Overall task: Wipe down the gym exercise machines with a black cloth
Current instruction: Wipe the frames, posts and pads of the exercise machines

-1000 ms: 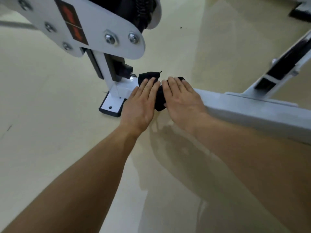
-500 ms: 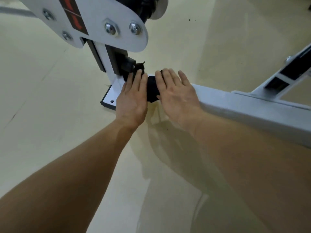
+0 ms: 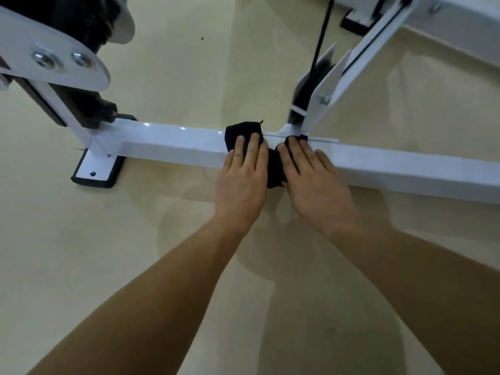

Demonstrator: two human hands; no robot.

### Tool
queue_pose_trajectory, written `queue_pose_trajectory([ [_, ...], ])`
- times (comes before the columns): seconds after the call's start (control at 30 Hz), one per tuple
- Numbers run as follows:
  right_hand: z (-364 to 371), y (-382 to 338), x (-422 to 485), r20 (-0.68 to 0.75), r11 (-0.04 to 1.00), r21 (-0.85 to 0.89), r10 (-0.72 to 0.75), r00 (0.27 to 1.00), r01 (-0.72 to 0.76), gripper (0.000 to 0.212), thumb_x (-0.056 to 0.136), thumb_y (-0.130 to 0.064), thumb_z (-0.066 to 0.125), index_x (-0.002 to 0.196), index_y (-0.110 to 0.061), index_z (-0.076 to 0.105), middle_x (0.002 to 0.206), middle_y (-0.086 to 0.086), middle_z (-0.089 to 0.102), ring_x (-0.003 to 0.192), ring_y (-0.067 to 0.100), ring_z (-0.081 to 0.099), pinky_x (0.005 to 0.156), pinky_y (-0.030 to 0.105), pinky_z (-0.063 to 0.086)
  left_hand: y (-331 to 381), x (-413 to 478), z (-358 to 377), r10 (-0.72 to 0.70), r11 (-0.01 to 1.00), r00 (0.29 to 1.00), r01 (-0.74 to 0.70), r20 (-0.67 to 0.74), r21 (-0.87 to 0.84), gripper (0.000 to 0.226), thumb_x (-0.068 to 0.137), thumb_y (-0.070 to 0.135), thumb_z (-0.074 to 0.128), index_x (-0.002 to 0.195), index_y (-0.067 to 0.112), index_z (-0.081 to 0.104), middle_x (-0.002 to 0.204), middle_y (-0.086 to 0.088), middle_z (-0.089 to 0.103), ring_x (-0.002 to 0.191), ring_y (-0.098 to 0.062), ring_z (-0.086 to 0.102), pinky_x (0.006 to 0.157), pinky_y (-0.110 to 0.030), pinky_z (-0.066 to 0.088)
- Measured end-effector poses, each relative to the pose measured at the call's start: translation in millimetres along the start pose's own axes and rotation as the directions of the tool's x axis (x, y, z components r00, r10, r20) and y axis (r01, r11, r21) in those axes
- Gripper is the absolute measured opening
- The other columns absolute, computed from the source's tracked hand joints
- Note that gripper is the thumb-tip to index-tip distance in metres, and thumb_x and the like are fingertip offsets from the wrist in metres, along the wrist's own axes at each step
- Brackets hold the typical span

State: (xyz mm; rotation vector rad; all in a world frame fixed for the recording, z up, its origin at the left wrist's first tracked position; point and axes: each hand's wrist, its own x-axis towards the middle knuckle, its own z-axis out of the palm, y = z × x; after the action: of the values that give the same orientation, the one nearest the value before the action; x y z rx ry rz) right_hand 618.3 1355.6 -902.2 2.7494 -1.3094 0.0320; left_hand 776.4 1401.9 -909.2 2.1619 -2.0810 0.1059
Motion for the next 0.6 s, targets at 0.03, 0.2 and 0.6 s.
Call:
queue_pose_trajectory([
  [0.03, 1, 9, -6, -0.004, 1.0, -0.015, 0.01, 1.0, -0.01, 0.065, 0.1, -0.022, 0.049, 0.156, -0.008, 0.019, 0.161, 0.018, 0.023, 0.149, 0.032, 0.024, 0.119, 0.047, 0.024, 11, 1, -3, 0.006, 1.0, 1.0, -0.007, 0.014, 0.014, 0.053, 0.096, 0.012, 0.028, 0.145, 0.003, 0.046, 0.153, -0.019, 0.042, 0.142, -0.04, 0.039, 0.113, -0.047, 0.038],
  [0.2, 10, 48, -25, -0.056, 0.999, -0.011, 0.041, 0.998, -0.042, 0.064, 0.095, -0.012, 0.049, 0.154, -0.005, 0.026, 0.158, 0.02, 0.03, 0.146, 0.034, 0.032, 0.118, 0.047, 0.022, 62, 6, -12, 0.055, 0.991, 0.994, -0.066, 0.097, 0.115, 0.061, 0.096, 0.017, 0.015, 0.152, 0.002, 0.031, 0.159, -0.021, 0.03, 0.146, -0.042, 0.03, 0.118, -0.048, 0.031],
  [0.6, 15, 182, -99, -0.091, 0.998, -0.021, 0.064, 0.994, -0.066, 0.058, 0.097, -0.026, 0.037, 0.149, -0.001, 0.036, 0.151, 0.021, 0.042, 0.14, 0.033, 0.042, 0.115, 0.046, 0.031, 188, 40, -26, 0.192, 0.968, 0.95, -0.225, 0.248, 0.114, 0.056, 0.106, 0.015, 0.02, 0.159, 0.009, 0.005, 0.167, -0.011, 0.002, 0.154, -0.031, 0.007, 0.121, -0.037, 0.019],
])
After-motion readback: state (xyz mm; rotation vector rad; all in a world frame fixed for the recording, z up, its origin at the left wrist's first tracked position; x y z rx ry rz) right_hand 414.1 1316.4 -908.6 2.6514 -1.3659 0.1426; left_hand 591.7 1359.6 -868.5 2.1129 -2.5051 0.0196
